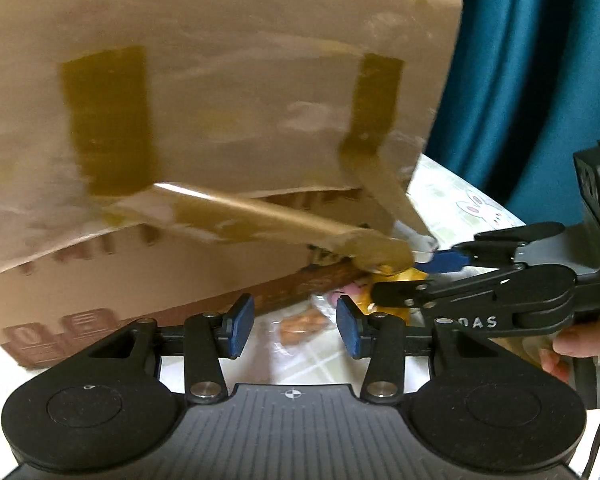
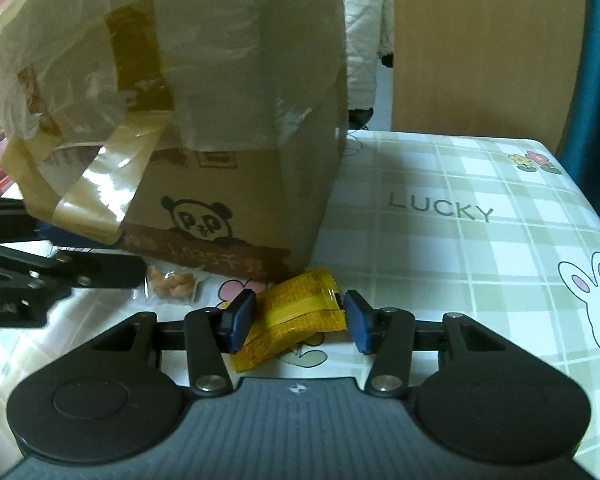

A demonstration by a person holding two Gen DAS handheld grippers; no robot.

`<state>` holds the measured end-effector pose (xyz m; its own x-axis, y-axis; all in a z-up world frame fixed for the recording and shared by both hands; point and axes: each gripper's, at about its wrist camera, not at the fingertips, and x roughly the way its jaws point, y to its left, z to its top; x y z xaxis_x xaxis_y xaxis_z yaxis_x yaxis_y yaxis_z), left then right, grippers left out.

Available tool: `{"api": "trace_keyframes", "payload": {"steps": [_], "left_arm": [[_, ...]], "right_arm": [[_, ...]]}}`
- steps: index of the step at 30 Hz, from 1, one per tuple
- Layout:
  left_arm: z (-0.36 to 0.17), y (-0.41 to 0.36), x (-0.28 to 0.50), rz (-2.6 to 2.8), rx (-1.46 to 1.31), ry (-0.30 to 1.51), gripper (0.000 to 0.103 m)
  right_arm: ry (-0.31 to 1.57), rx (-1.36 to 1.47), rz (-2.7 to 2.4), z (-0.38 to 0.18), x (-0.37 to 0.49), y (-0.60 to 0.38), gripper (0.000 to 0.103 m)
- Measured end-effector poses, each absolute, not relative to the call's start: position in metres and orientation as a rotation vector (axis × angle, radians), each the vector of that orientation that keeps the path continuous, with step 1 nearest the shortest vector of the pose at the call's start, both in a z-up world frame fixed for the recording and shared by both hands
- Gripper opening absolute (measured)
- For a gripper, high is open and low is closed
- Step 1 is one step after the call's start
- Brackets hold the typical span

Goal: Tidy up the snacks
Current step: 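Move both grippers back down to the remaining snacks beside the box, then grasp the small peanut packet with left gripper while right grasps yellow wrapped candy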

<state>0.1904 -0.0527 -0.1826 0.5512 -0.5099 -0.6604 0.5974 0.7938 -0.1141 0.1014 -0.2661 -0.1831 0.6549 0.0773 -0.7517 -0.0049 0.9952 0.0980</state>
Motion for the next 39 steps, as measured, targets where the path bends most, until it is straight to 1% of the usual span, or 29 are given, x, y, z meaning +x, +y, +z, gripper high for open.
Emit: {"api": "trace_keyframes", "payload": {"steps": [5, 13, 18, 20, 22, 33, 39], "left_arm": [[-0.192, -0.071, 0.197, -0.680, 0.160, 0.764, 0.048], [-0.210, -0.079, 0.208, -0.652, 0.182, 0.799, 0.047], [-0.211, -0.084, 0.207, -0.636, 0.205, 0.791, 0.044], [-0.208, -0.091, 0.203, -0.631, 0.218, 0.784, 0.038], [-0.208, -0.092, 0.201, -0.624, 0.229, 0.784, 0.037], [-0.206, -0.071, 0.186, -0.560, 0.202, 0.820, 0.036], [-0.205, -0.028, 0.167, -0.451, 0.116, 0.843, 0.036]], "right_arm": [[0.853, 0.101, 0.055, -0.184, 0.101, -0.268, 0.050], [0.851, 0.105, 0.060, -0.186, 0.103, -0.270, 0.050], [0.853, 0.097, 0.062, -0.186, 0.104, -0.268, 0.049], [0.856, 0.094, 0.067, -0.185, 0.104, -0.267, 0.049], [0.863, 0.089, 0.078, -0.184, 0.104, -0.266, 0.049], [0.911, 0.045, 0.155, -0.177, 0.103, -0.243, 0.047], [0.921, 0.011, 0.241, -0.178, 0.099, -0.207, 0.047]]}}
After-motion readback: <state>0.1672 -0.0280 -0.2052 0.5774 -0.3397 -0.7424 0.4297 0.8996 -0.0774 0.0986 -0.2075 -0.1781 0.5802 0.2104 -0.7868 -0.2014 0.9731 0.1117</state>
